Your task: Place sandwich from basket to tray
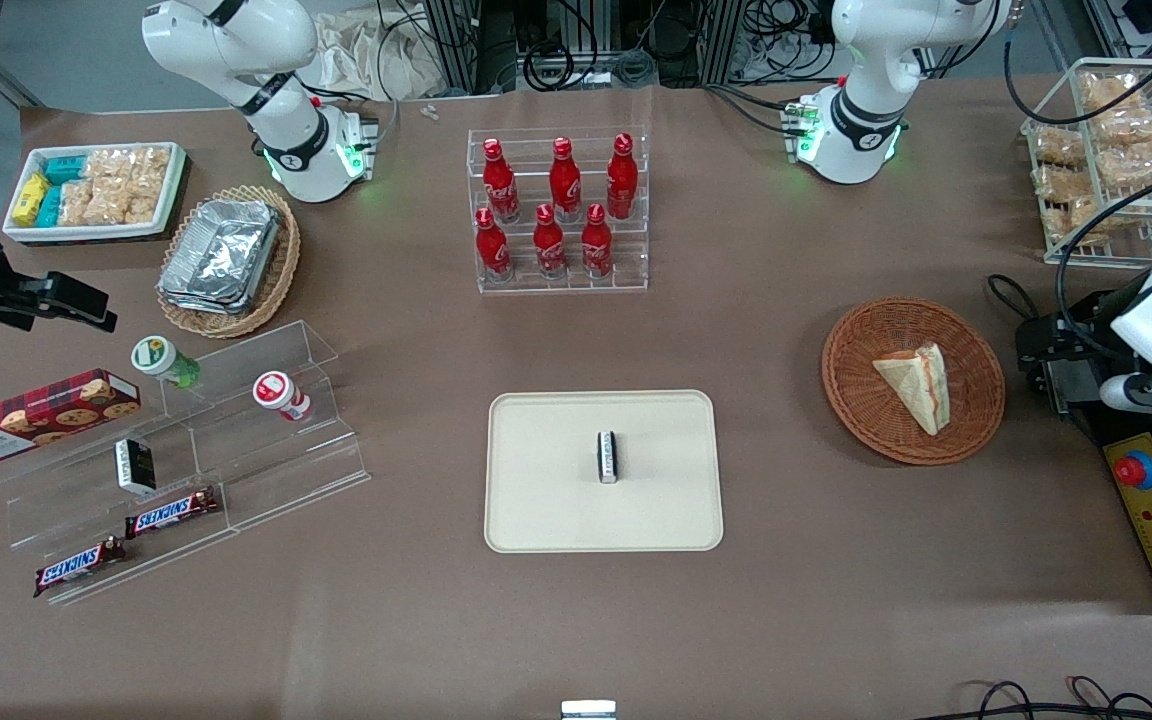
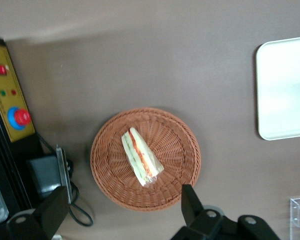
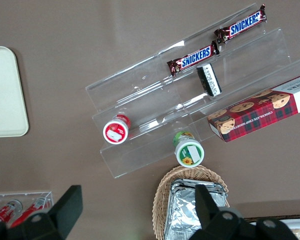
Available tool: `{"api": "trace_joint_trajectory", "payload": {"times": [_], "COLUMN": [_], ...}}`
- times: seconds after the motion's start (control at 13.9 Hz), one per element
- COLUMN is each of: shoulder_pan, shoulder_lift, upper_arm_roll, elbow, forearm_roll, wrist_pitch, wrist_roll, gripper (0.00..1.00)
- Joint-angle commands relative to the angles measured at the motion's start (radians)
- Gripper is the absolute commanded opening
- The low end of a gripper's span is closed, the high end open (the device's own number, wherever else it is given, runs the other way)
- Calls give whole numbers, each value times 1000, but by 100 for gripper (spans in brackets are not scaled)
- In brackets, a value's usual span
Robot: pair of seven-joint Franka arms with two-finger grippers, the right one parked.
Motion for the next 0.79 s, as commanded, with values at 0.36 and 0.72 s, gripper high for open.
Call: {"api": "trace_joint_trajectory", "payload": {"times": [0.36, 0.72], "shoulder_pan": [20, 17], "shoulder_lift": [-200, -225], "upper_arm_roll": [11, 5], "elbow": [-488, -798], "forearm_roll": [-9, -6], "wrist_pitch": [311, 690], "wrist_roll": [-311, -574], "gripper": [100, 100]}}
